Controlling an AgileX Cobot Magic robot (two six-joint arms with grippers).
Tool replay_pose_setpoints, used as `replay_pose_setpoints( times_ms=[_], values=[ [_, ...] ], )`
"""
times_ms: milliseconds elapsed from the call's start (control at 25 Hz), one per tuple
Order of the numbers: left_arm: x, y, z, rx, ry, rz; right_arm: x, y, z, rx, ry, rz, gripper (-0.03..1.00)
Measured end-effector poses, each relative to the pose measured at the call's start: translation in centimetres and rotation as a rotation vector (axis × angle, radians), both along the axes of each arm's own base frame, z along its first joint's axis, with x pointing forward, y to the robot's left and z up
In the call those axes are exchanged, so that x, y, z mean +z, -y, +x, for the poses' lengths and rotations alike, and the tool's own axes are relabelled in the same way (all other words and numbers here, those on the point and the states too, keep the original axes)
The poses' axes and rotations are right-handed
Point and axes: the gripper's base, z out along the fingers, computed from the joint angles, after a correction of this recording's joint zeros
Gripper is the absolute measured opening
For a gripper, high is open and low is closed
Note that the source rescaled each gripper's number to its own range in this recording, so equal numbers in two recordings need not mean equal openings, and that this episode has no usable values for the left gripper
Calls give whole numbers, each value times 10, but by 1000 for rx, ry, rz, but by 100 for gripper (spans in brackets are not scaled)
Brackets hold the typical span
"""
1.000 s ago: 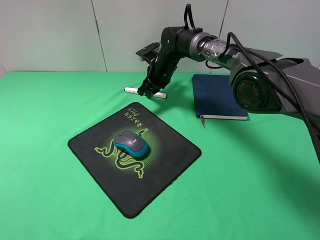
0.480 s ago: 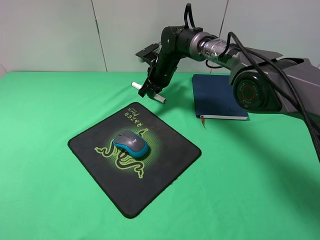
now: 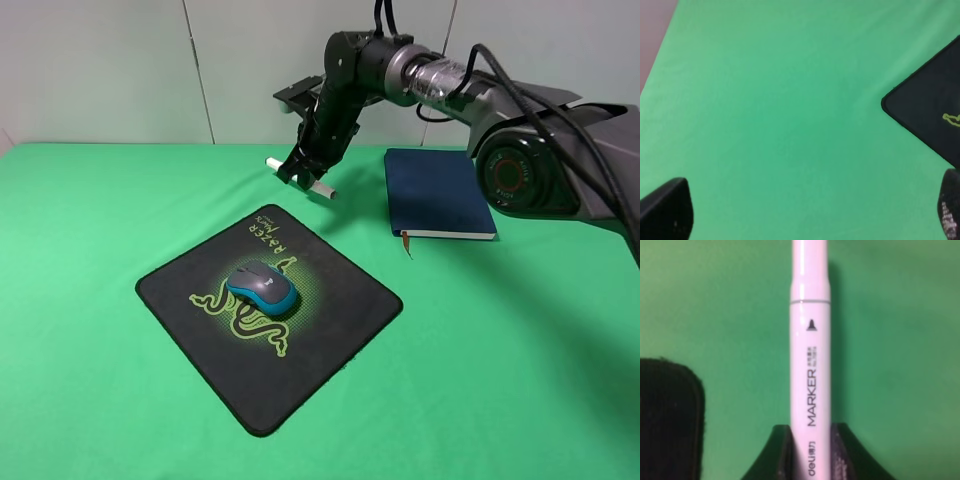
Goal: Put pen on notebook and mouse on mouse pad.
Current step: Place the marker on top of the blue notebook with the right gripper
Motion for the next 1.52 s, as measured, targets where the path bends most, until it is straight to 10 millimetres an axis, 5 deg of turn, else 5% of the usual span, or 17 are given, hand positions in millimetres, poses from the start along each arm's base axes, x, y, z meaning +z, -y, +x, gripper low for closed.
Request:
replay_pose_setpoints(
  times_ms=[640,840,1200,1520],
  values=[
    [0,0,0,-1,0,-1,74,26,-16,-177,51,-92,0],
    [0,0,0,-1,0,-1,72,47,-21,-208,5,-130,0],
    [0,0,0,-1,0,-1,72,128,-15,-375,-31,-137,0],
    [0,0,0,-1,0,-1,35,180,-19,-493,-67,-126,0]
  ],
)
